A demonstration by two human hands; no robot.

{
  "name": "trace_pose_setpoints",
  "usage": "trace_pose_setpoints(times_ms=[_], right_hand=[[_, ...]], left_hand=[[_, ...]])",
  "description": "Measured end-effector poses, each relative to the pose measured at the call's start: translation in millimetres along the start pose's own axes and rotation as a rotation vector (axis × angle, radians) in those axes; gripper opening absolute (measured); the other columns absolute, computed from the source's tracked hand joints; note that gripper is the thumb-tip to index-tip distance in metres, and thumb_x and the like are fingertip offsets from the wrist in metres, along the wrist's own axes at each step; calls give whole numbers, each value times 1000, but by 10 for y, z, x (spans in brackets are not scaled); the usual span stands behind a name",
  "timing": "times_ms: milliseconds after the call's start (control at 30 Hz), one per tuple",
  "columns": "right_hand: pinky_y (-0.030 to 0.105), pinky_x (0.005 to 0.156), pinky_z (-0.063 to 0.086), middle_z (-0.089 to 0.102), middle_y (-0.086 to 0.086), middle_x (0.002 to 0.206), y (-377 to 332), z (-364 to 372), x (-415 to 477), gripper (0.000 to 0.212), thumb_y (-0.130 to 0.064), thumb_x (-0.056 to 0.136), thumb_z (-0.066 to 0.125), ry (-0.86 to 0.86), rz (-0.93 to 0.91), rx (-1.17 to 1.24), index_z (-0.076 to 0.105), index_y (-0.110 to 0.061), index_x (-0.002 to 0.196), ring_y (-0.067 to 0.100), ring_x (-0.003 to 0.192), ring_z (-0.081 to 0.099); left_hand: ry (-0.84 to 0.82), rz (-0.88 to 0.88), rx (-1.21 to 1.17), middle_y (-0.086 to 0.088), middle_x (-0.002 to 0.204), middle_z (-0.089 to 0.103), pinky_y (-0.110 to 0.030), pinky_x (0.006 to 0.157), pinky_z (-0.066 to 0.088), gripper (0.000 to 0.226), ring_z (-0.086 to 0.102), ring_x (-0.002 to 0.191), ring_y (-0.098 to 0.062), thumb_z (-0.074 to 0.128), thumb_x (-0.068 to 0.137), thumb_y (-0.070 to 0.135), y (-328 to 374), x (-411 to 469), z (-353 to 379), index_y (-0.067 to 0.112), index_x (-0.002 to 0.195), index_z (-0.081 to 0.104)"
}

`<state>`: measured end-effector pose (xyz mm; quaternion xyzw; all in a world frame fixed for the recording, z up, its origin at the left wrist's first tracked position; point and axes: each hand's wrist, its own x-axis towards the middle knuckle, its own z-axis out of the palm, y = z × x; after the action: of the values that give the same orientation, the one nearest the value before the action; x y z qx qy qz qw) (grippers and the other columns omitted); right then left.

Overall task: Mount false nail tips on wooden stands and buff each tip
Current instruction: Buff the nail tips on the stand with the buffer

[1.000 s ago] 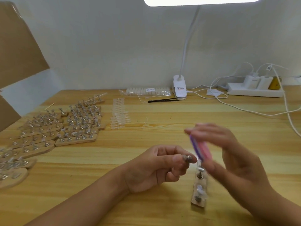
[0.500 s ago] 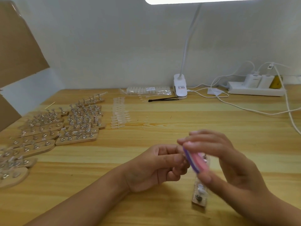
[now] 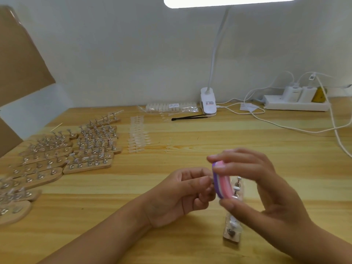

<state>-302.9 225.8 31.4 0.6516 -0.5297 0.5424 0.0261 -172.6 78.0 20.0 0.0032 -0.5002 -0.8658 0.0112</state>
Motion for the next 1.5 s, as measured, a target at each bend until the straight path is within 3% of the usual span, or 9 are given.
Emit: trace_pose_setpoints(times_ms=[133, 300, 533, 733, 867, 1033, 1267, 1400, 1500], right_hand=[[36, 108, 37, 63, -16, 126, 26, -5, 20, 33, -38, 85, 66, 21, 104, 4, 62, -31, 116, 17, 130, 49], [31, 107, 36, 61, -15, 129, -26, 6, 18, 34, -38, 88, 65, 6, 1, -48, 61, -28, 120, 17, 128, 50], [24, 106, 37, 59, -17, 129, 9, -85, 90, 49, -35, 83, 68, 68, 57, -91, 53, -32, 130, 18, 128, 50], [36, 103, 42, 60, -16, 130, 14, -52, 64, 43, -45, 89, 63, 48, -53, -169, 54, -27, 128, 14, 126, 52], [42, 99, 45, 61, -17, 126, 29, -98, 86, 45, -52, 84, 68, 66, 9, -67, 53, -32, 121, 18, 121, 58], [32, 106, 39, 56, -12, 135, 49, -117, 74, 45, -49, 79, 74, -43, -73, -92, 54, -28, 114, 23, 130, 51], [23, 91, 47, 64, -14, 115, 86, -99, 65, 46, -45, 76, 79, -106, 43, 21, 55, -33, 115, 15, 108, 65], [34, 90, 50, 70, -3, 104, 77, -149, 94, 42, -47, 74, 80, -102, 213, 211, 61, -31, 108, 23, 99, 66], [29, 91, 51, 71, 6, 103, 80, -169, 123, 42, -49, 70, 83, -106, 338, 382, 66, -30, 104, 23, 98, 67]], left_hand=[[29, 23, 5, 6, 74, 59, -12, 58, 47, 34, 53, 64, -1, 82, 75, 31, 3, 2, 17, 9, 98, 70], [124, 49, 0, 4, 72, 57, -12, 58, 47, 37, 53, 63, -2, 85, 70, 37, 2, -2, 79, 11, 93, 72], [173, 0, -396, 0, 70, 50, -15, 50, 44, 34, 47, 61, -7, 90, 66, 22, -171, -8, 301, 6, 91, 74], [187, -10, -325, 4, 70, 51, -15, 52, 36, 31, 48, 61, -5, 88, 69, 25, -126, -37, 343, 9, 92, 73], [187, -14, -348, 5, 68, 51, -15, 52, 34, 29, 46, 61, -5, 91, 64, 29, -108, -25, 354, 13, 82, 76], [238, -25, -457, 1, 67, 46, -17, 51, 31, 37, 44, 55, -9, 92, 62, 30, -90, -13, 350, 10, 81, 67], [246, -19, -366, 1, 68, 46, -16, 53, 30, 42, 42, 56, -7, 93, 59, 34, -66, -24, 354, 9, 85, 71], [255, -35, -355, 2, 67, 47, -16, 51, 29, 49, 41, 55, -6, 96, 51, 36, -32, -33, 357, 8, 83, 72], [277, -23, -244, 5, 66, 47, -14, 49, 27, 46, 38, 53, -4, 96, 48, 39, 1, -21, 363, 10, 77, 76]])
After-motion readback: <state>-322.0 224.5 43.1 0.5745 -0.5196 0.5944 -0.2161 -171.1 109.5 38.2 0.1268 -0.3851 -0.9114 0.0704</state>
